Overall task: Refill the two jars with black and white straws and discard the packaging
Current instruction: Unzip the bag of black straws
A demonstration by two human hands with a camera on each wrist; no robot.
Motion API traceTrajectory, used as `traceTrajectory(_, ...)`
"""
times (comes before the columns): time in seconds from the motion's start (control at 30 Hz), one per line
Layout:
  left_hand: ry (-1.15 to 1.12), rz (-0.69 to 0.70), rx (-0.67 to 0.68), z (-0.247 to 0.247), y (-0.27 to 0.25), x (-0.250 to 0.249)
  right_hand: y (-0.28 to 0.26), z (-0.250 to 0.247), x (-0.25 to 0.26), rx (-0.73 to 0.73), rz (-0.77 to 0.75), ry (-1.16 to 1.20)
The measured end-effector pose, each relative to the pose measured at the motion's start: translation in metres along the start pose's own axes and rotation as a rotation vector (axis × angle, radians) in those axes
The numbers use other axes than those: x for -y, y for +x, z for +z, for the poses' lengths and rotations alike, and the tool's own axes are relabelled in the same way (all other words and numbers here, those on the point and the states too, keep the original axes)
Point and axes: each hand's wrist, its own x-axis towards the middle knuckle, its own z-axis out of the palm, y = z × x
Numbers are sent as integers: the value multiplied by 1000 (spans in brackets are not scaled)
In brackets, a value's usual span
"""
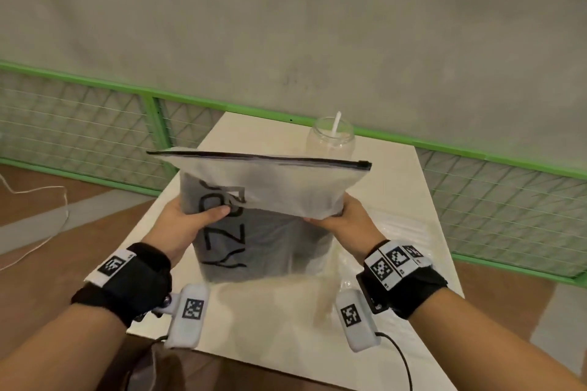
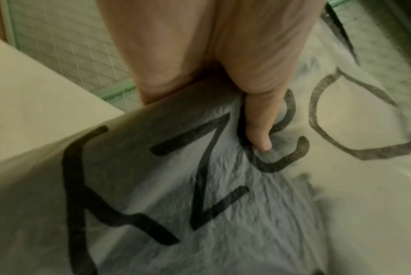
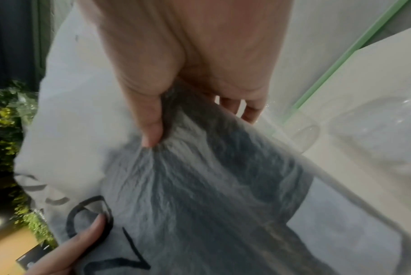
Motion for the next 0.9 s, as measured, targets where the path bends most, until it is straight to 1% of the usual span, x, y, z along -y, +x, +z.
traceTrajectory(0.13,19,10,6,-47,8,-11,13,37,4,7,-31,-56)
traceTrajectory(0.23,70,-47,21,-76,12,-11,19,62,0,76,12,-92)
traceTrajectory(0.3,125,-61,22,-87,10,-9,20,76,-6,81,43,-145)
traceTrajectory(0.4,138,-10,-7,-97,12,-17,22,88,-5,-8,-14,-207)
traceTrajectory(0.5,105,41,3,-108,20,-34,23,92,3,-101,-62,-229)
traceTrajectory(0.63,166,62,49,-119,28,-46,21,96,7,-72,31,-276)
traceTrajectory(0.73,166,65,95,-118,29,-56,17,99,14,-61,14,-238)
traceTrajectory(0.8,147,67,117,-117,30,-64,20,100,21,-106,-27,-241)
traceTrajectory(0.9,108,72,128,-116,35,-81,24,102,30,-220,-79,-278)
